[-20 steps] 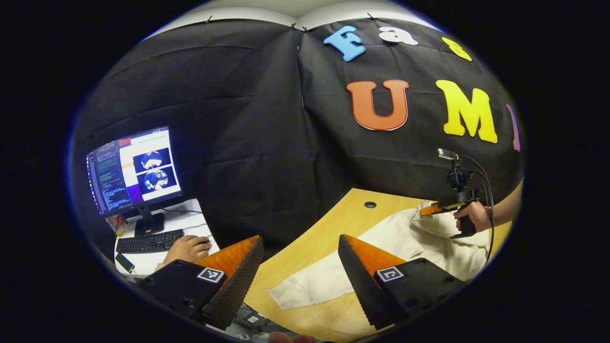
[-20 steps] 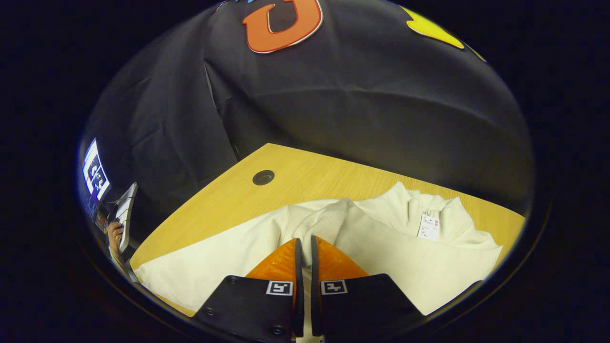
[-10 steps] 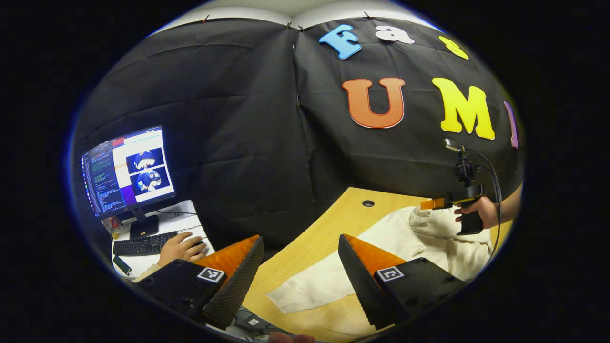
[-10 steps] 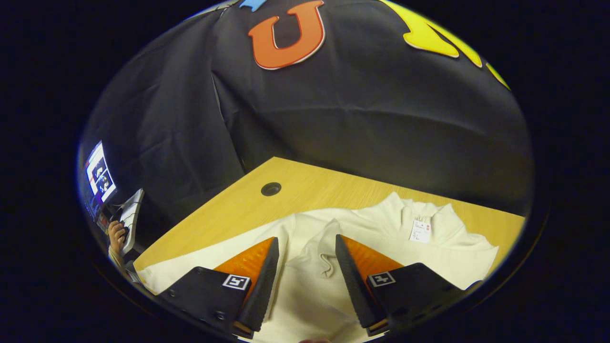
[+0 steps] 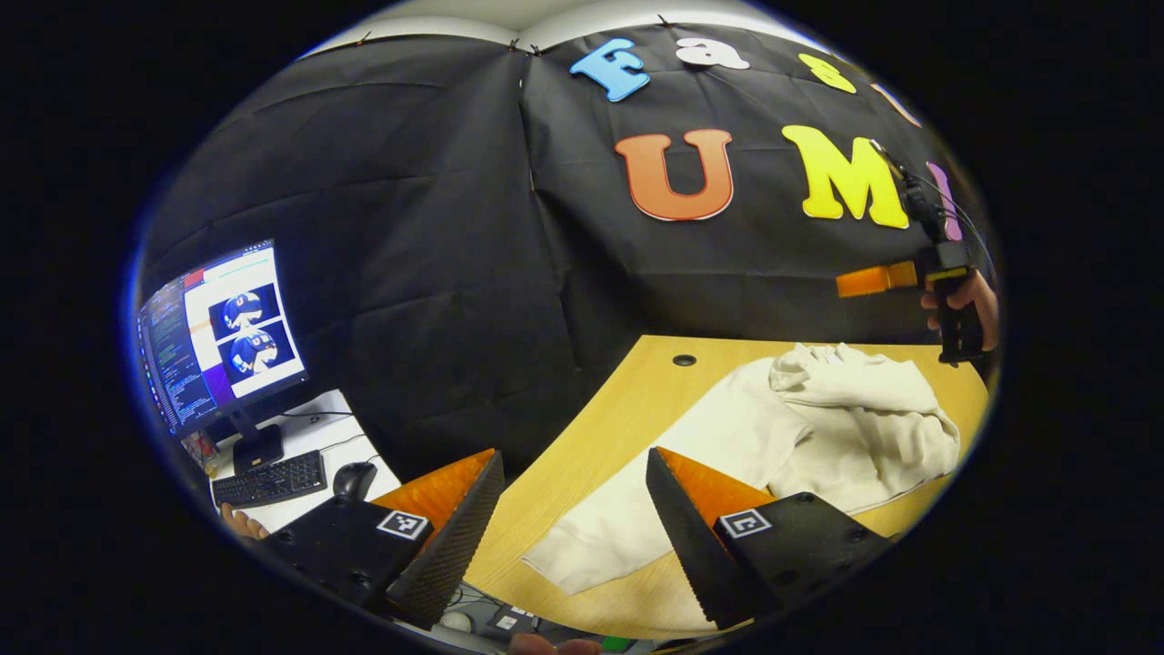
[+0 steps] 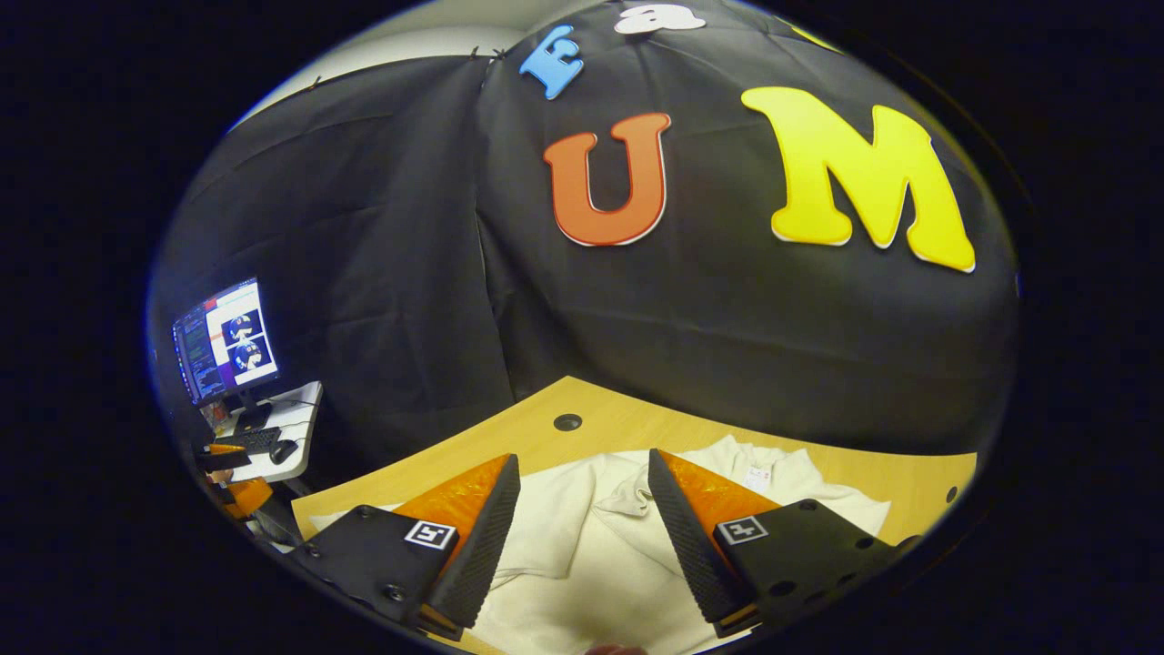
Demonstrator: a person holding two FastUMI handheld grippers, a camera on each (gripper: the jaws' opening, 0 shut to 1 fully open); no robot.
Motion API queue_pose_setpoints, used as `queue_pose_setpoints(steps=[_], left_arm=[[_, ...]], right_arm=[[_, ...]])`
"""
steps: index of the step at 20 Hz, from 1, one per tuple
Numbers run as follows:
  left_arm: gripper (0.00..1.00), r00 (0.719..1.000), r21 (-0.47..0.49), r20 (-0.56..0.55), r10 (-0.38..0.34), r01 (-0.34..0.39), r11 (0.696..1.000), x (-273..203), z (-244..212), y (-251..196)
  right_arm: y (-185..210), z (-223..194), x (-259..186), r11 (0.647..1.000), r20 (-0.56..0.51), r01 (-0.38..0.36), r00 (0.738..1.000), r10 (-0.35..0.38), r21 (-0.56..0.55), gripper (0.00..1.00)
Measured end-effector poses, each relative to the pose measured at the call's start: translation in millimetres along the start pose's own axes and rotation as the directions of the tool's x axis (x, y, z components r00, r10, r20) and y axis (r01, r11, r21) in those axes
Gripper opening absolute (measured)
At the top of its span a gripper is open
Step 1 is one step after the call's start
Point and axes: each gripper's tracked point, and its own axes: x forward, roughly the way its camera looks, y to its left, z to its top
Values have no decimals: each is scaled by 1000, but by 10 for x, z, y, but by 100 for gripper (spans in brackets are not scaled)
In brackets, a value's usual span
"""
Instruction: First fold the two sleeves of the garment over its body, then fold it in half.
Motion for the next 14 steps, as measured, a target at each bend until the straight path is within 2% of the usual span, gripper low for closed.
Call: queue_pose_setpoints(steps=[1,2,7,8,9,14], left_arm=[[100,1000,14,-22,-15,15,1000,11,-129,23],[100,998,28,-53,-24,25,999,20,-274,54],[100,986,58,-134,-104,113,992,175,-750,116],[100,981,65,-153,-116,127,990,218,-847,131],[100,977,69,-175,-123,137,988,263,-957,171],[100,951,31,-258,-169,183,983,417,-1297,167]], right_arm=[[69,54,-152,1000,16,2,1000,-2,2,85],[129,87,-296,1000,24,-2,1000,2,0,88],[382,285,-958,1000,100,6,995,-5,-16,88],[446,275,-1054,1000,99,2,995,-1,-6,84],[469,271,-1131,1000,95,4,995,-3,-4,87],[505,168,-1255,1000,55,8,998,-8,-7,87]])
